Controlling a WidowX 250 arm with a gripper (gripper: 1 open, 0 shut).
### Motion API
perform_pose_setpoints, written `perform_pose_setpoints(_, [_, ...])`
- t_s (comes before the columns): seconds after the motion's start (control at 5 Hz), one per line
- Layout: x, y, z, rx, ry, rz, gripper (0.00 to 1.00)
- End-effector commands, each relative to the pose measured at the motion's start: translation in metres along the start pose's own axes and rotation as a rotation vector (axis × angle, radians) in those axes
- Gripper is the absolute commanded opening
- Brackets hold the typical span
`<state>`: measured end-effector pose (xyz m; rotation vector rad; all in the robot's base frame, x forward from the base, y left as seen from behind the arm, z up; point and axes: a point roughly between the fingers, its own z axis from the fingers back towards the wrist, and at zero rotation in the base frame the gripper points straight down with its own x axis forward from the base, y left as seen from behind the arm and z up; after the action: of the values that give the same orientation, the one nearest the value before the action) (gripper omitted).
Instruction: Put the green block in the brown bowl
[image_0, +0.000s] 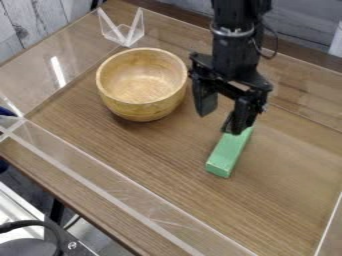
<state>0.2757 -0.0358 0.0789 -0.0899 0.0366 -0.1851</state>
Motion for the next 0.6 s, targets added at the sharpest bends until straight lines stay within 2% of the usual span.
perform_pose_setpoints(0.0, [0.012,-0.002,-0.001,0.005,-0.043,-0.012,1.00])
perform_pose_setpoints(0.4, [0.016,-0.001,-0.025,0.005,-0.022,-0.014,1.00])
